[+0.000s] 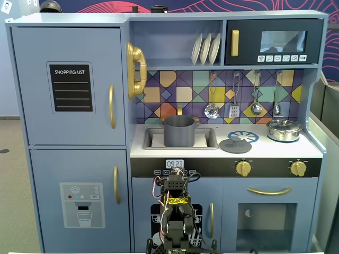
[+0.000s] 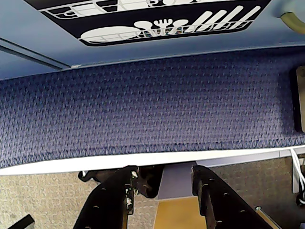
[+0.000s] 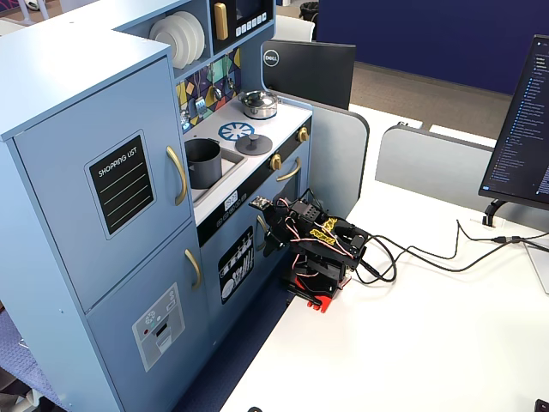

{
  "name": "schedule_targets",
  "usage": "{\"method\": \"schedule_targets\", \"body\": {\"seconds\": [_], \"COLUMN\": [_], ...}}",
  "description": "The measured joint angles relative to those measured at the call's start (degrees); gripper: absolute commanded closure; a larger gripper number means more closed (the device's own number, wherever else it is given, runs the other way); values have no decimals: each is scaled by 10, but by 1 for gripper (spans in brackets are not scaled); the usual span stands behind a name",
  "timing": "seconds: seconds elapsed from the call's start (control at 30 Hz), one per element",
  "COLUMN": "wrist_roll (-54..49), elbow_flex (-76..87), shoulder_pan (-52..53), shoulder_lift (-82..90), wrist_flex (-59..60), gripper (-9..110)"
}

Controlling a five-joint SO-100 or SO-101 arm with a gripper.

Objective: Pick up the lid from the counter and put it on the gray recipient

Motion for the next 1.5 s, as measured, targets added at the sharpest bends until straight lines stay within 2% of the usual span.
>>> {"method": "schedule_targets", "body": {"seconds": [0.2, 0.63, 0.87, 1.1, 1.23, 1.37, 1.5], "wrist_roll": [0, -1, -5, -89, -93, -61, -55], "elbow_flex": [0, -3, -149, -341, -375, -333, -278], "shoulder_pan": [32, 32, 81, 150, 204, 265, 305], "shoulder_lift": [0, 0, -48, -124, -164, -195, -227], "wrist_flex": [0, 0, -25, -142, -232, -427, -621], "gripper": [101, 101, 102, 102, 102, 100, 85]}}
